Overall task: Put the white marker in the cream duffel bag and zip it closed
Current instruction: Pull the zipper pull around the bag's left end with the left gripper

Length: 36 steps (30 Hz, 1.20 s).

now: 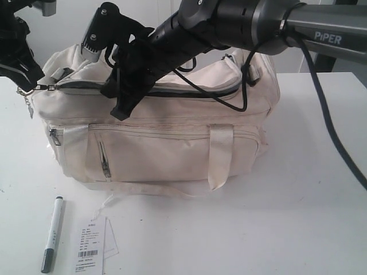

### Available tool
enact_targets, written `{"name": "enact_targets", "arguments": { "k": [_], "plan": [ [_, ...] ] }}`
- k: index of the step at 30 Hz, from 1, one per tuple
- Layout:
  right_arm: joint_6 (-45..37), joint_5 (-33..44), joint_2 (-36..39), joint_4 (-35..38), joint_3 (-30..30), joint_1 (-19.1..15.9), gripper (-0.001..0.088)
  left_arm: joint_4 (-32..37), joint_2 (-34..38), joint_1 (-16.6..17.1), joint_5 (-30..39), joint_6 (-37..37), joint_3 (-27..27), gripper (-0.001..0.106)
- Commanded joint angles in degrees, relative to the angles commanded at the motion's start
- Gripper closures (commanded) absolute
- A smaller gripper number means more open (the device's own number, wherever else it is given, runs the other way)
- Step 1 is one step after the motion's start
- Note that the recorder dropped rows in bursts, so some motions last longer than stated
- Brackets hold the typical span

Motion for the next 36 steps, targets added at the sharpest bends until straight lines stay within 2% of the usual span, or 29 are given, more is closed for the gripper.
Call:
{"name": "enact_targets", "arguments": {
  "k": [17,36],
  "plan": [
    [0.0,0.2,0.0,0.0,0.0,0.0,0.0868,5.8,1.3,0.0,-6.2,-1.4,0.0,0.105],
    [-0.4,1.5,0.0,-0.3,0.0,0.0,0.0868,7.6,2.4,0.0,-17.1,-1.6,0.0,0.105]
  ]
}}
